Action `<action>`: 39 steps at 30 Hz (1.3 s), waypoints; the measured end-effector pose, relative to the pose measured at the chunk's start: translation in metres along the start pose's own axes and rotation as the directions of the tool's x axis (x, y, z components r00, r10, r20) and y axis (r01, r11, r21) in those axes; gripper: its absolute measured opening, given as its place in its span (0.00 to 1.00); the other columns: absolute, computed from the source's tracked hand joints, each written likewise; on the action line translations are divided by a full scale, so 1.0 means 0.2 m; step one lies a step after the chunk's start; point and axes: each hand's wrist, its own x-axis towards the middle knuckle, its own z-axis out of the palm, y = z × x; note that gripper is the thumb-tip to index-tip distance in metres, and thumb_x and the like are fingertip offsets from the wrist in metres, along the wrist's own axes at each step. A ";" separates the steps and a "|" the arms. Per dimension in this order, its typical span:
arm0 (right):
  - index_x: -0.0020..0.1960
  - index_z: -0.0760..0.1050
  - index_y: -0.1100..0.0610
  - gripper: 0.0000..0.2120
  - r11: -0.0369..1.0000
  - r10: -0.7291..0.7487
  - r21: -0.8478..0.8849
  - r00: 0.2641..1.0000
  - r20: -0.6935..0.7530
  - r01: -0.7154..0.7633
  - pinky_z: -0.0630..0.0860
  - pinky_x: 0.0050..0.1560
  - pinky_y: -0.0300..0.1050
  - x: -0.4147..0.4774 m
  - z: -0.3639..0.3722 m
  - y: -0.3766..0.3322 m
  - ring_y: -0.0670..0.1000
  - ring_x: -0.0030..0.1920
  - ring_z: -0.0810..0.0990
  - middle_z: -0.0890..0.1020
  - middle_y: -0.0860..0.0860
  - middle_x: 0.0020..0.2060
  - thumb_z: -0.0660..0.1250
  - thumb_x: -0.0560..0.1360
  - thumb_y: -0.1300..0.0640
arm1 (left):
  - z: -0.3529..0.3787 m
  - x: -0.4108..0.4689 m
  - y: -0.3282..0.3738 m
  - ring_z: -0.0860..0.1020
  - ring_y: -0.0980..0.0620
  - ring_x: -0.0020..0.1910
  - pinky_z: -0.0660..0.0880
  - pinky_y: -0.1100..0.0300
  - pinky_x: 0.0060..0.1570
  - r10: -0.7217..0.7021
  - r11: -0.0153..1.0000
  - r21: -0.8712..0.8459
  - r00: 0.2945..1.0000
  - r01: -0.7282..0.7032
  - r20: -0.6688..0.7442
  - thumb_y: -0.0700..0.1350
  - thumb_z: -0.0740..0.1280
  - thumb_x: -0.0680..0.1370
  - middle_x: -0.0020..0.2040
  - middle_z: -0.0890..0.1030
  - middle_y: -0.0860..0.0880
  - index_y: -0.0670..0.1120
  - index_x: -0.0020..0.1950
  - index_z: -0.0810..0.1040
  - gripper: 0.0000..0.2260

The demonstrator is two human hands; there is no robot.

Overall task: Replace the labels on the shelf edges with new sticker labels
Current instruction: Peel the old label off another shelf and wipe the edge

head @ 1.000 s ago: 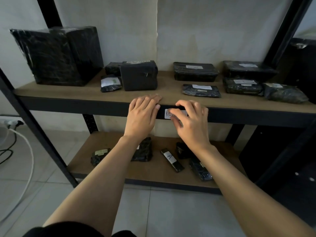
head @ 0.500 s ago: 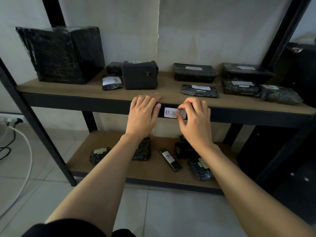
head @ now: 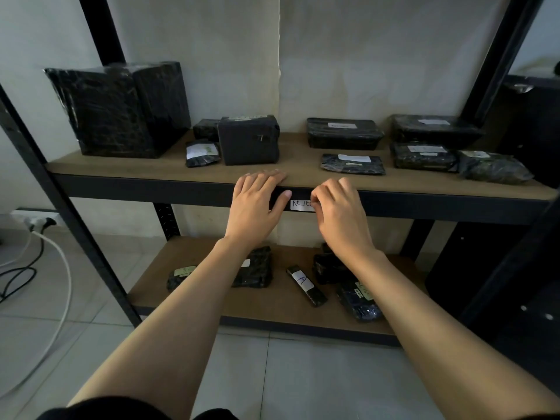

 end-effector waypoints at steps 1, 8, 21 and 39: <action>0.48 0.77 0.64 0.05 1.000 -0.007 0.003 1.000 0.003 0.007 0.75 0.45 0.52 -0.01 0.01 0.00 0.59 0.47 0.76 0.79 0.59 0.44 0.69 0.72 0.68 | 0.00 0.00 0.00 0.69 0.49 0.65 0.56 0.55 0.69 -0.009 1.000 -0.015 1.000 0.009 -0.003 0.54 0.59 0.80 0.65 0.75 0.49 0.48 0.67 0.72 0.18; 0.49 0.76 0.64 0.07 0.988 0.089 0.132 0.994 -0.062 -0.080 0.76 0.44 0.49 -0.02 0.02 -0.01 0.59 0.47 0.77 0.80 0.59 0.43 0.70 0.72 0.67 | 0.00 0.01 0.01 0.70 0.49 0.64 0.56 0.56 0.68 -0.039 0.997 -0.065 0.999 0.038 -0.027 0.53 0.60 0.80 0.63 0.76 0.50 0.48 0.64 0.75 0.17; 0.46 0.78 0.65 0.04 0.997 -0.001 -0.074 0.995 -0.096 -0.006 0.74 0.40 0.50 -0.02 0.01 -0.05 0.59 0.43 0.79 0.81 0.60 0.38 0.65 0.72 0.68 | 0.02 0.02 0.01 0.71 0.49 0.63 0.57 0.55 0.68 -0.052 0.995 -0.083 0.997 0.048 -0.055 0.52 0.58 0.81 0.62 0.77 0.49 0.47 0.64 0.75 0.16; 0.49 0.72 0.63 0.10 0.941 0.224 0.278 0.971 -0.083 -0.193 0.77 0.41 0.48 -0.04 -0.01 -0.04 0.55 0.43 0.78 0.79 0.58 0.42 0.71 0.71 0.65 | 0.03 -0.03 0.08 0.70 0.47 0.67 0.47 0.38 0.69 0.148 0.988 -0.045 0.988 -0.150 -0.051 0.50 0.66 0.78 0.63 0.77 0.52 0.49 0.52 0.80 0.07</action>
